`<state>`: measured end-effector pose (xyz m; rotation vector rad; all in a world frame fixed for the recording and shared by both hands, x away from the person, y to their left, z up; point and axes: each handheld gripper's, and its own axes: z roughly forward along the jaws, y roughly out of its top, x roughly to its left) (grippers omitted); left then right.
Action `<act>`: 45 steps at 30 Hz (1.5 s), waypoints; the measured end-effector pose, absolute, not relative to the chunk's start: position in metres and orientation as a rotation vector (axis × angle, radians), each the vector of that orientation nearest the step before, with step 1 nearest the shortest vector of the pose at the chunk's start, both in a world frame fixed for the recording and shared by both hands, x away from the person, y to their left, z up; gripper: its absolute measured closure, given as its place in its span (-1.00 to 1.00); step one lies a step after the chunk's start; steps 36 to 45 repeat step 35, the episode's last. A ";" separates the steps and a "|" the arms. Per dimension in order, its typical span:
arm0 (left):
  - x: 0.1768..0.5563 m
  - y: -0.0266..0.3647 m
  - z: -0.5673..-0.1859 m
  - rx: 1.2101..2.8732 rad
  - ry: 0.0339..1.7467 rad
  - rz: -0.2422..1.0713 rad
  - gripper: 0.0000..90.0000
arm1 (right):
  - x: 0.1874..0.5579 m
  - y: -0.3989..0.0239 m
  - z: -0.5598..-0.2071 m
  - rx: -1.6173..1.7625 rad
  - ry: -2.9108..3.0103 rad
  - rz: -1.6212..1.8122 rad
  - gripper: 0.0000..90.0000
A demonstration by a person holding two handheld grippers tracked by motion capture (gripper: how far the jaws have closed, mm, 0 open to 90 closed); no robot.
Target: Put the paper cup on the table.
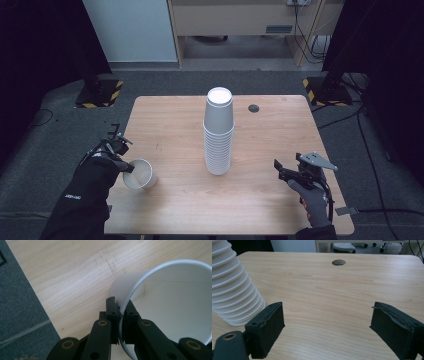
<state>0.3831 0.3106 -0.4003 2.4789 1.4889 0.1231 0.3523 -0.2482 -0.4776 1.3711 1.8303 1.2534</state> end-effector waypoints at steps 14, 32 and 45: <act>0.386 0.308 -0.410 2.492 1.551 0.029 0.84 | 0.352 -0.248 -0.478 1.370 1.829 1.258 -0.75; 0.359 0.311 -0.401 2.186 1.370 0.311 0.09 | 0.352 -0.248 -0.477 1.377 1.822 1.261 -0.76; 0.350 0.317 -0.401 2.054 1.336 0.372 0.03 | 0.352 -0.248 -0.477 1.381 1.819 1.264 -0.76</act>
